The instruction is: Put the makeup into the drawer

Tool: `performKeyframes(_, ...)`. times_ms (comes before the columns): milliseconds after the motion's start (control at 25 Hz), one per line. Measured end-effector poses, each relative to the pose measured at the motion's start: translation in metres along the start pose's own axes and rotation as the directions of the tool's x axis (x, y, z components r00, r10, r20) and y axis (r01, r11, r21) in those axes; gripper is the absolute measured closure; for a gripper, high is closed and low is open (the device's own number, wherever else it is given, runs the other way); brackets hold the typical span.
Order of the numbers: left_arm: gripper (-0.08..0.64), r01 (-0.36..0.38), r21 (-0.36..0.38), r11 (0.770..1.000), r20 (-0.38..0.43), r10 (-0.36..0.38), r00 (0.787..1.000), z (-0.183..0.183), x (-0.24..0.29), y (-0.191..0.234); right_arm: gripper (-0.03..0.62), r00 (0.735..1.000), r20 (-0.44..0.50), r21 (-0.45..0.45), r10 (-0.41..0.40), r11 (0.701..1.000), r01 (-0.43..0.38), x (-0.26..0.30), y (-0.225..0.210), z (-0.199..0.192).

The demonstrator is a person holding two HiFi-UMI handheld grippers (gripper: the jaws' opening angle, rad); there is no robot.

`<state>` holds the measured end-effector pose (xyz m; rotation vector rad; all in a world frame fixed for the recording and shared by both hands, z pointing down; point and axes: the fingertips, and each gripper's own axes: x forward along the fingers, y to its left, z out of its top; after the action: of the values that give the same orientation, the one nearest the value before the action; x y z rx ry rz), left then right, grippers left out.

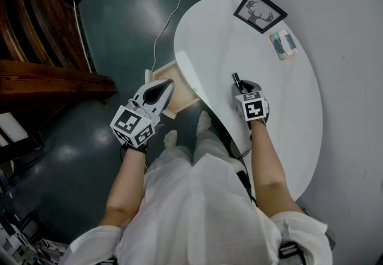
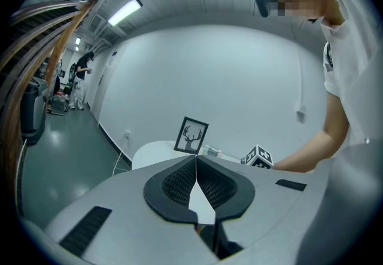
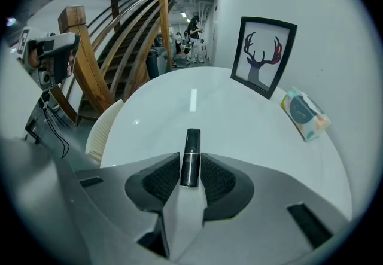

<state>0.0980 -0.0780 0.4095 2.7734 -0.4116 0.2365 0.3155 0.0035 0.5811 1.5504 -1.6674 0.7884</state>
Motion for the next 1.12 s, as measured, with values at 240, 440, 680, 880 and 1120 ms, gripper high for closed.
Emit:
performKeyframes(240,0.543,-0.011,0.000,1.000,0.000,0.011,1.000,-0.002,-0.003,0.000,0.500,1.000,-0.027,-0.005,-0.004,1.000,0.004,0.005,-0.002,-0.005)
performKeyframes(440,0.543,-0.024,-0.003,1.000,0.006,0.024,1.000,-0.001,-0.007,0.003,0.500,0.999,-0.036,-0.008,0.003,1.000,-0.003,0.005,-0.002,-0.004)
performKeyframes(680,0.543,-0.038,-0.007,0.999,0.015,0.038,0.999,0.000,-0.011,0.006,0.500,0.998,-0.054,-0.011,0.010,1.000,-0.011,0.007,-0.003,-0.004)
performKeyframes(880,0.542,-0.054,-0.012,0.998,0.023,0.054,0.998,0.001,-0.018,0.011,0.501,0.998,-0.070,-0.015,0.001,1.000,-0.002,0.006,-0.002,-0.003)
performKeyframes(1120,0.543,-0.075,-0.022,0.997,0.028,0.075,0.997,-0.002,-0.029,0.014,0.501,0.998,-0.065,-0.025,0.008,1.000,-0.010,0.007,0.005,0.006)
